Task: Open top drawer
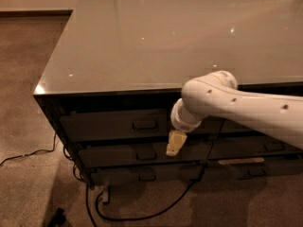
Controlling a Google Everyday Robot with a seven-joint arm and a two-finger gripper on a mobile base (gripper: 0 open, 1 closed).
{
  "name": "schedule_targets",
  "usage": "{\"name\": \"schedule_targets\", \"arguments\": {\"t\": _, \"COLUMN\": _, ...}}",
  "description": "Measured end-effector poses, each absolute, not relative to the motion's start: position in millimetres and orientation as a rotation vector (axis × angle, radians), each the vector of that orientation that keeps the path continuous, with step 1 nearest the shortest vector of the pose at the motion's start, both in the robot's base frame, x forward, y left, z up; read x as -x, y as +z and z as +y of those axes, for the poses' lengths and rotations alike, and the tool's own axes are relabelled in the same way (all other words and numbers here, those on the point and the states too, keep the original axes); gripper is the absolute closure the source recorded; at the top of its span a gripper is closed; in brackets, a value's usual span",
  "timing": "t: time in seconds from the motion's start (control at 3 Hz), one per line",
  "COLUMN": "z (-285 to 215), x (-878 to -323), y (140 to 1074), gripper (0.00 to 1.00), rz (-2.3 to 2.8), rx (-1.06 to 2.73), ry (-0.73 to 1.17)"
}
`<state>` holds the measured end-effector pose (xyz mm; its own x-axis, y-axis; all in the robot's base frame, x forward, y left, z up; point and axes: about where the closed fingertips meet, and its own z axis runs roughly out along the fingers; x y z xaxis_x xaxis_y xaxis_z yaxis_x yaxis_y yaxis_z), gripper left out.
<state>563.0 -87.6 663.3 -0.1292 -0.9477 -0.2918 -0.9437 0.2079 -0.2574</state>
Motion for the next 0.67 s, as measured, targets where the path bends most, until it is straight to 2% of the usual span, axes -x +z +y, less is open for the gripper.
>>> {"name": "schedule_targets", "arguments": {"t": 0.67, "z": -99, "x": -597, "y": 646, "gripper": 0.0, "rz": 2.136, "rx": 1.852, "ry": -0.221}}
